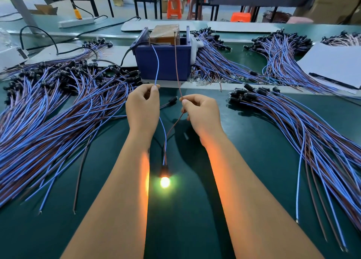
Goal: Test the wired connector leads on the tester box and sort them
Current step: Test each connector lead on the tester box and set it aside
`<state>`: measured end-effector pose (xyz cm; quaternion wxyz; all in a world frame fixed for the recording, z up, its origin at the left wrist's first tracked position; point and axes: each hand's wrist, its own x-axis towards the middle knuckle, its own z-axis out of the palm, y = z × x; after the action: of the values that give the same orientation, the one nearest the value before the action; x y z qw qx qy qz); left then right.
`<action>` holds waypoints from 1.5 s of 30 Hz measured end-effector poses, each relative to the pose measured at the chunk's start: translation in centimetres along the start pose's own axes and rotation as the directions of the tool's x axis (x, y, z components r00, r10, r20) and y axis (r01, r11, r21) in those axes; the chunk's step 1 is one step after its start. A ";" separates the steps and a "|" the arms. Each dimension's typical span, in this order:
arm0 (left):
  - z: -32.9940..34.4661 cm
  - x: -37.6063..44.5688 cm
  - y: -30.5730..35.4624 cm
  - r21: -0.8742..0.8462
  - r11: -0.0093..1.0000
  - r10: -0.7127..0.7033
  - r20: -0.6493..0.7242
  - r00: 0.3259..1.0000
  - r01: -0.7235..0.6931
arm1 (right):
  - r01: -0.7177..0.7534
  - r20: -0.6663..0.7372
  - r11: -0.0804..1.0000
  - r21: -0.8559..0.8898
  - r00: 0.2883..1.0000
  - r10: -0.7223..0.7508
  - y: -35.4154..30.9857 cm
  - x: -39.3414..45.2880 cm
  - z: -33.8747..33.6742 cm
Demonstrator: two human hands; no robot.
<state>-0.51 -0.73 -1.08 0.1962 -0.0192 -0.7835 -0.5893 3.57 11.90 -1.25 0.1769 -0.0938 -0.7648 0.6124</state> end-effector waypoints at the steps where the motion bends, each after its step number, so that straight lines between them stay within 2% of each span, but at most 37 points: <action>1: 0.0 0.0 0.0 0.003 1.000 -0.004 -0.003 1.000 0.004 | -0.001 0.002 1.000 -0.001 1.000 0.001 0.0 0.0 0.0; 9: -0.2 -0.1 0.1 0.018 0.998 -0.062 -0.027 0.998 0.062 | -0.005 0.006 1.000 -0.003 1.000 0.005 -0.3 -0.3 0.0; 15: -0.3 -0.1 0.1 0.019 0.996 -0.091 -0.024 0.996 0.091 | -0.007 -0.058 0.996 0.084 0.998 0.012 -0.6 -0.4 -0.3; 21: -0.3 -0.2 0.1 0.012 0.995 -0.103 -0.023 0.994 0.103 | -0.058 -0.067 0.992 0.113 0.996 0.065 -0.7 -0.3 -0.4; 45: -0.4 -0.1 0.1 -0.055 0.990 -0.129 -0.047 0.991 0.126 | -0.112 -0.100 0.978 0.173 0.986 0.130 -0.9 -0.4 -0.6</action>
<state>-0.24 -1.05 -0.93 0.1773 0.0409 -0.7625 -0.6209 4.21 12.06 -0.34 0.1887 -0.1590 -0.6925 0.6779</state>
